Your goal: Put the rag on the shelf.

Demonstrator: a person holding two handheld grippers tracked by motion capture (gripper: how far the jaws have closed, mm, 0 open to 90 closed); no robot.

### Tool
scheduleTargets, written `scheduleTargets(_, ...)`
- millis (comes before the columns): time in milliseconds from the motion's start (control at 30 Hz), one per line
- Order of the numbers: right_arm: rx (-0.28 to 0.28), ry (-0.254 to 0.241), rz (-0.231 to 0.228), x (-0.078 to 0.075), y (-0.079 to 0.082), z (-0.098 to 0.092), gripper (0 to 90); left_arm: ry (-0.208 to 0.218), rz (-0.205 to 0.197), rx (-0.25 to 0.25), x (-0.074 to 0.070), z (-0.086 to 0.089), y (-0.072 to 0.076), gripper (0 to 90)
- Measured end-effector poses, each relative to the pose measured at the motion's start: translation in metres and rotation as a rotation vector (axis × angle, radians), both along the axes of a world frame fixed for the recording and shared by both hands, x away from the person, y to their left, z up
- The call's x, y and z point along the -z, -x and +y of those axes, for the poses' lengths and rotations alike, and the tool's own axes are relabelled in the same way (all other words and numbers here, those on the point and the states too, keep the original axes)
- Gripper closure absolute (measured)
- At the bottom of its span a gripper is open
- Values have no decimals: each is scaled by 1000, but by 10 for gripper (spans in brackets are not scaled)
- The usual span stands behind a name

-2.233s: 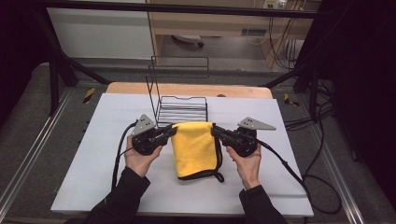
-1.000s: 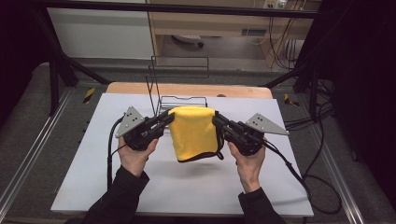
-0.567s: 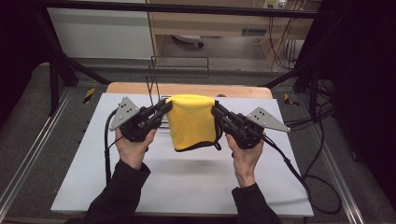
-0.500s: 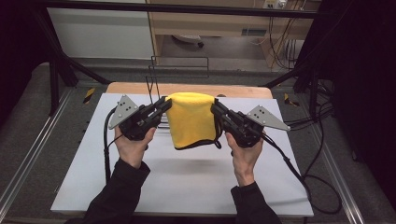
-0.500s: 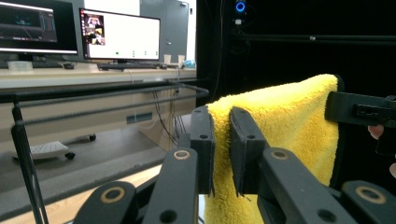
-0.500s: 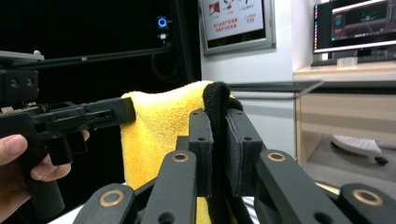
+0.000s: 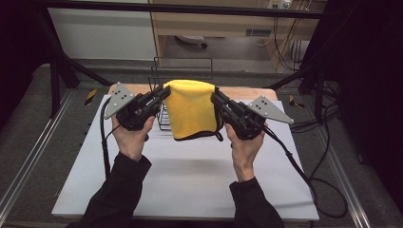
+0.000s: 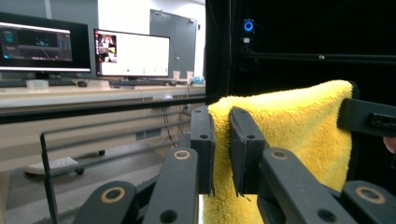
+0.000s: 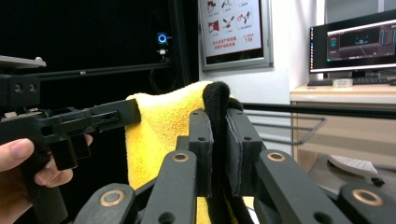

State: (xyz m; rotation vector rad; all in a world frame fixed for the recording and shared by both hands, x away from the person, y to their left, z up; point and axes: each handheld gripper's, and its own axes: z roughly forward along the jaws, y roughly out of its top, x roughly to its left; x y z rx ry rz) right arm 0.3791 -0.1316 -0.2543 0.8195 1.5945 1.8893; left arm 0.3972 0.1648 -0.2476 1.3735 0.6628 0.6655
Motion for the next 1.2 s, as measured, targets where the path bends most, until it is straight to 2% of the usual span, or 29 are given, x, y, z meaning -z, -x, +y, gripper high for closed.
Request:
scheduleTargets(300, 8, -1, -34, -16, -4, 10, 821, 17, -25, -28, -17, 3, -6, 806)
scheduleTargets(467, 21, -8, -65, -27, -7, 15, 821, 36, -53, -37, -27, 5, -8, 807)
scheduleTargets(700, 28, -28, -101, -45, -11, 19, 821, 49, -95, -49, -50, 7, -10, 807)
scheduleTargets(933, 36, -44, -132, -62, -15, 24, 821, 55, -121, -60, -70, 8, -13, 807)
scheduleTargets(1000, 35, -48, -140, -66, -16, 25, 821, 51, -128, -83, -75, 9, -14, 807)
scheduleTargets(1033, 34, -50, -143, -68, -17, 26, 821, 57, -130, -70, -77, 8, -14, 807)
scheduleTargets(1200, 39, -52, -164, -78, -22, 29, 821, 63, -150, -77, -91, 10, -17, 807)
